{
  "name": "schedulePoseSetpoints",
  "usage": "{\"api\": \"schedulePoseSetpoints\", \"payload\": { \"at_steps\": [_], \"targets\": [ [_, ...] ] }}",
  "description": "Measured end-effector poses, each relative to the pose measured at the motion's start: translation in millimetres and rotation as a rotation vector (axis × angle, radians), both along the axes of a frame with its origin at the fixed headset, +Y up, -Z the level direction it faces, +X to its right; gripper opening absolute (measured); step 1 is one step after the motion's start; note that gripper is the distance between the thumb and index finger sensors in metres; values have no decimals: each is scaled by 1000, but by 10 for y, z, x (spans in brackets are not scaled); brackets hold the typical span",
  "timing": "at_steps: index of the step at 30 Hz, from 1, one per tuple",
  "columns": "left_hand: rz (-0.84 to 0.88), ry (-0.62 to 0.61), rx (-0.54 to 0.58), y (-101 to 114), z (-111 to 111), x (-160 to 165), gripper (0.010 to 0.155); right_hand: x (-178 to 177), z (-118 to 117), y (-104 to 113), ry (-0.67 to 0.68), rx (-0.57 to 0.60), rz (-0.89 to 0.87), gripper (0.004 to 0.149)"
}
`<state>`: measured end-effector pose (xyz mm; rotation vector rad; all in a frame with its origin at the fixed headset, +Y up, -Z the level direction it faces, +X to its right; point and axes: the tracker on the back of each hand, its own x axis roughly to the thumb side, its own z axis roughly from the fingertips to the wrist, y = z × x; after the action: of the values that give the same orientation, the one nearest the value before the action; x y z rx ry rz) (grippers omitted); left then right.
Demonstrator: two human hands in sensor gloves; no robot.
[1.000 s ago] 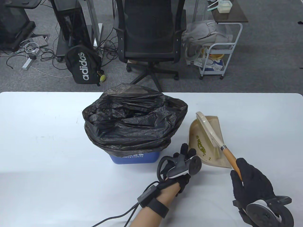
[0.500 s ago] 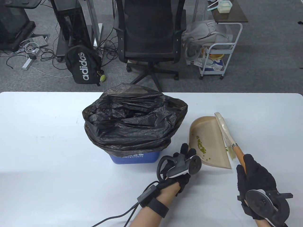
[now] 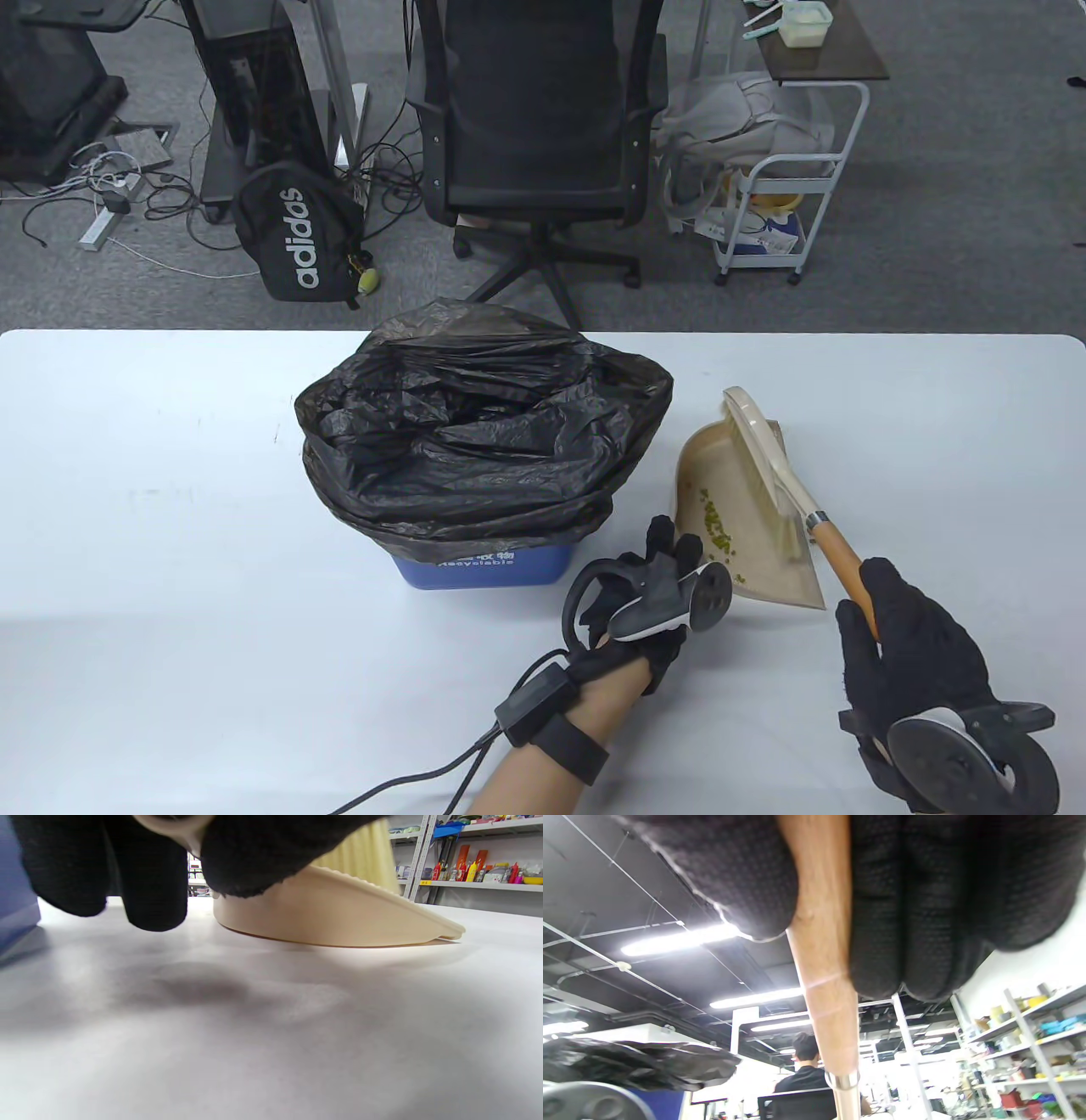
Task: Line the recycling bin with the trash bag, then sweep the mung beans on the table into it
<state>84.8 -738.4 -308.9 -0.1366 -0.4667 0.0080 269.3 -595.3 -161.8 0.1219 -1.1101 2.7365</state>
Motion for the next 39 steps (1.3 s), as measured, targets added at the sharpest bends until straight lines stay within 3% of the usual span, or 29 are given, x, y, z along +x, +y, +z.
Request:
{"api": "schedulePoseSetpoints", "payload": {
  "at_steps": [4,8,15,20,25,33,39],
  "targets": [
    [-14,6,3,-4,7,15,73,27,-105,-104,-98,-40,91,53],
    [-17,9,6,-8,12,22,73,-4,-169,-208,-50,-77,53,53],
    [-5,12,11,-18,9,15,73,-132,-79,-70,112,-53,-110,53],
    [-2,13,3,-24,8,11,73,-97,-56,-23,47,-5,-26,53],
    [25,18,-18,-20,-11,-22,73,-8,-113,-95,-15,-36,18,53],
    [72,17,5,-43,-33,-116,74,-86,-42,-76,115,-64,-147,53],
    [114,30,24,-55,-54,-200,76,-2,-62,18,80,-8,-147,53]
  ]
}}
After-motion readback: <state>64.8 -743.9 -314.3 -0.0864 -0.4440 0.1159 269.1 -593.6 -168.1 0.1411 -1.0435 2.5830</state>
